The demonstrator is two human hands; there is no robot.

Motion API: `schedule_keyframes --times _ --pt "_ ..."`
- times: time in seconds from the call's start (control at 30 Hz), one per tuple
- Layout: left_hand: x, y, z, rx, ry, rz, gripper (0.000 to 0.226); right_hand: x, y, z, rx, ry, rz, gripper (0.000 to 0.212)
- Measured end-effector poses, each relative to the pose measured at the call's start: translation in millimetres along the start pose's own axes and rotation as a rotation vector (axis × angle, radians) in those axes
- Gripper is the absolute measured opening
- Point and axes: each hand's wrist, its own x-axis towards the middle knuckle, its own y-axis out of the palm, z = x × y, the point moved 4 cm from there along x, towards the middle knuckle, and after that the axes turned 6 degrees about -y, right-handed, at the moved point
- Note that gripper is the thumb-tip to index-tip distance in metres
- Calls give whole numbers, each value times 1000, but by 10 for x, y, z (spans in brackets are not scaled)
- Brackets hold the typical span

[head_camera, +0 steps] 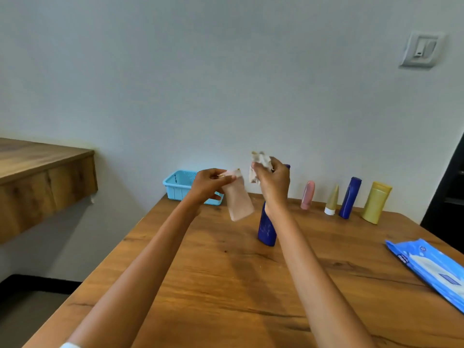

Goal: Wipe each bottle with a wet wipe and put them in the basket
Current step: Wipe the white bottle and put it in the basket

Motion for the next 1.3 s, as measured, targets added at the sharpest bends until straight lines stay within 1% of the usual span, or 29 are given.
schedule_keyframes --times 0.1,0.17,0.23,0.3,0.4,0.47,0.57,0.7,0.8,0.9,0.97,1.03,1.1,1.17,1.2,1.23,1.3 --pt "55 -33 -185 -154 -49 19 37 20 86 -43 -244 -174 -32 13" --pt "77 -25 -279 -242 -78 32 35 5 152 -50 -280 -203 -34 18" --pt "84 -9 -328 -320 -105 22 33 -16 200 -39 -267 -201 -21 21" --pt "96 17 -339 -354 -132 13 32 -37 249 -22 -224 -191 24 19" --pt "119 19 -350 -291 -155 29 37 -55 299 -27 -243 -190 112 19" --pt "132 7 -349 -274 -170 94 37 -46 280 -54 -242 -180 127 21" --pt "136 -18 -330 -365 -207 232 39 -13 232 -89 -233 -129 131 23" --pt "142 -31 -268 -469 -210 356 40 2 236 -71 -233 -105 152 24" --pt "138 -28 -271 -488 -168 395 38 -18 240 -22 -184 -67 171 25" --pt "134 -18 -311 -482 -106 422 30 -54 236 25 -134 -36 171 25" --pt "124 -10 -316 -500 -84 437 29 -107 273 74 -130 -78 178 27" --pt "125 -13 -309 -524 -80 435 27 -213 324 112 -175 -184 207 32" --pt "136 -33 -301 -563 -95 413 25 -357 349 109 -273 -338 250 40" --pt "128 -48 -283 -625 -135 393 25 -465 329 33 -422 -496 279 48" --pt "128 -50 -264 -649 -160 386 26 -475 308 -28 -491 -545 284 50" --pt "124 -42 -243 -665 -179 382 25 -455 288 -88 -524 -546 278 49" --pt "96 -6 -217 -678 -203 381 21 -373 280 -127 -495 -423 256 42"
